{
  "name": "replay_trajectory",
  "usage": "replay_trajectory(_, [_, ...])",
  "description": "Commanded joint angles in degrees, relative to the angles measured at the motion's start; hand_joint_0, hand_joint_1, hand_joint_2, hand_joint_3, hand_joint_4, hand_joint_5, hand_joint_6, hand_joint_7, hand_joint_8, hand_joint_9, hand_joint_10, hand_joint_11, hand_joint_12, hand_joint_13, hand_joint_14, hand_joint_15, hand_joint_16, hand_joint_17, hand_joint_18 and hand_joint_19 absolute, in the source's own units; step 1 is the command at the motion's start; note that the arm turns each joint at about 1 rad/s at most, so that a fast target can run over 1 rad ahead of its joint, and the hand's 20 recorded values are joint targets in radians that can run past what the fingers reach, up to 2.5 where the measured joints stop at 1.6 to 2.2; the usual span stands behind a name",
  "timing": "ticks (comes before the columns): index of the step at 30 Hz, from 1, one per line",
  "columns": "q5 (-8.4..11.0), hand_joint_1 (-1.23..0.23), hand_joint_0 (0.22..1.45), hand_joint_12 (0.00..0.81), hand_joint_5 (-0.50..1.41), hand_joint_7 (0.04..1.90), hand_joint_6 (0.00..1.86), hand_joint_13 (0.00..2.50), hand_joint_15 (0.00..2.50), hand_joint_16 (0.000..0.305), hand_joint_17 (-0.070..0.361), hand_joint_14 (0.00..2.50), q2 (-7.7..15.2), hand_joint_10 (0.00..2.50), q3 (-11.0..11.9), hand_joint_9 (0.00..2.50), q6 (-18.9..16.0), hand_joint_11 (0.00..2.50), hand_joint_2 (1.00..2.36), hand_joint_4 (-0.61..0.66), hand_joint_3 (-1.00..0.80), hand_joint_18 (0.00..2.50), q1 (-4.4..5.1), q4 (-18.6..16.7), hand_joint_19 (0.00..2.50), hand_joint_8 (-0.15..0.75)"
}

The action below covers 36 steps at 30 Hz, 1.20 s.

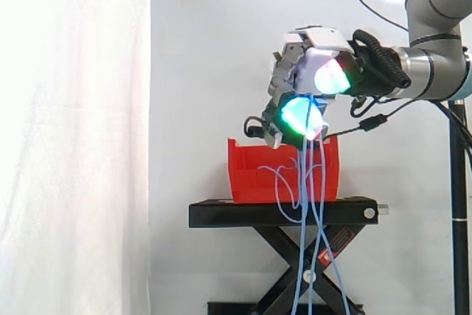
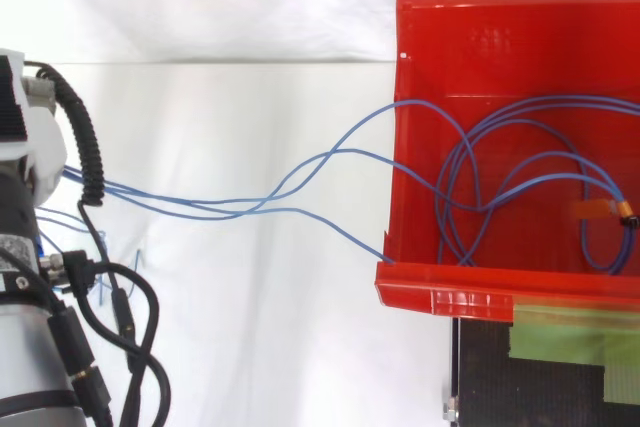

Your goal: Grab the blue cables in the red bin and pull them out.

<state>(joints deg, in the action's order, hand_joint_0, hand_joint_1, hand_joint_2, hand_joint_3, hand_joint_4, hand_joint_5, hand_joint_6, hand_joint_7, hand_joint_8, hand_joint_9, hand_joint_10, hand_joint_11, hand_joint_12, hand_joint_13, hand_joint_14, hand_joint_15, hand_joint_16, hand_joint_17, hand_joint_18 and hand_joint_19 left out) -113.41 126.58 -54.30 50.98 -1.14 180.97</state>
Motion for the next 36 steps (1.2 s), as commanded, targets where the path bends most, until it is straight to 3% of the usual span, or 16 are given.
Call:
replay_trajectory(1, [0.47,-0.66,0.71,0.325,0.83,0.82,0.12,1.32,1.45,0.049,0.111,0.01,-0.02,0.44,-0.02,1.16,-3.47,1.72,1.0,0.12,-1.0,0.78,0.09,1.58,0.68,0.211])
replay_trajectory(6, [1.18,-0.67,0.72,0.327,0.84,0.83,0.12,1.32,1.44,0.049,0.11,0.01,0.07,0.42,-0.1,1.17,-7.08,1.73,1.0,0.12,-1.0,0.78,0.17,2.46,0.68,0.21])
replay_trajectory(12, [1.27,-0.67,0.72,0.324,0.86,0.83,0.12,1.32,1.44,0.049,0.11,0.01,-0.02,0.4,-4.59,1.18,-14.28,1.73,1.0,0.12,-1.0,0.78,0.09,2.02,0.68,0.216])
replay_trajectory(27, [1.44,-0.72,0.73,0.317,0.92,0.86,0.17,1.31,1.45,0.047,0.107,0.02,0.07,0.3,-4.94,1.23,-15.08,1.81,1.0,0.08,-1.0,0.78,0.0,0.96,0.68,0.201])
replay_trajectory(36, [1.44,-0.83,0.8,0.297,0.91,0.85,0.23,1.3,1.46,0.044,0.099,0.02,0.07,0.22,-4.94,1.24,-16.22,1.88,1.0,0.09,-1.0,0.76,0.0,0.96,0.69,0.181])
